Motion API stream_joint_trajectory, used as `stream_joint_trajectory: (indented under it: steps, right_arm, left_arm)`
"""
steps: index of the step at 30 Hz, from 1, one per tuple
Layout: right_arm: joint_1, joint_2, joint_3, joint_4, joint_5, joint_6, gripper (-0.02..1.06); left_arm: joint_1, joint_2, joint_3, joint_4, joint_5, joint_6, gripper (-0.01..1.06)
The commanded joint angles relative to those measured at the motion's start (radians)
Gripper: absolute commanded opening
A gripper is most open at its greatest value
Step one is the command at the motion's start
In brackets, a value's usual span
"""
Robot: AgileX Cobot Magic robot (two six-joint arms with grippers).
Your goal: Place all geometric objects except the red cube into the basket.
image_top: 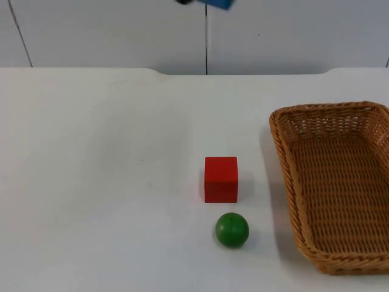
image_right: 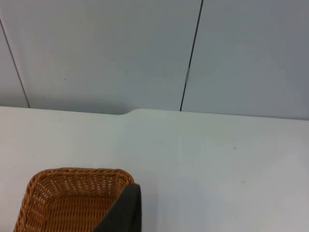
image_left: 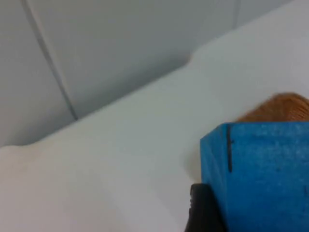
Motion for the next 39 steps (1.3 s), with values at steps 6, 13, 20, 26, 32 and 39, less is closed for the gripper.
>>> stream_joint_trajectory:
  steps: [6, 13, 20, 26, 32, 39]
  right_arm:
    - [-0.001, 0.0, -0.004, -0.001, -0.011, -0.007, 1.03]
    - [-0.001, 0.0, -0.004, -0.001, -0.009, -0.007, 1.03]
    - [-0.001, 0.0, -0.004, -0.001, 0.013, -0.007, 1.03]
    - [-0.001, 0.0, -0.004, -0.003, 0.033, -0.007, 1.03]
    - [-0.001, 0.0, -0.004, -0.005, 0.019, -0.007, 1.03]
    - [-0.001, 0.0, -0.004, -0.005, 0.015, -0.007, 1.03]
  left_arm:
    - [-0.031, 0.275, -0.154, -0.79, -0.005, 0.758, 0.0]
    - [-0.062, 0.576, -0.353, -0.884, 0.016, 0.851, 0.0]
    - [-0.066, 0.793, -0.511, -0.895, -0.015, 0.851, 0.0]
    - [-0.085, 0.853, -0.587, -0.897, -0.013, 0.849, 0.0]
    - [-0.111, 0.873, -0.62, -0.853, 0.001, 0.849, 0.23]
    - [-0.116, 0.836, -0.636, -0.826, 0.113, 0.846, 1.04]
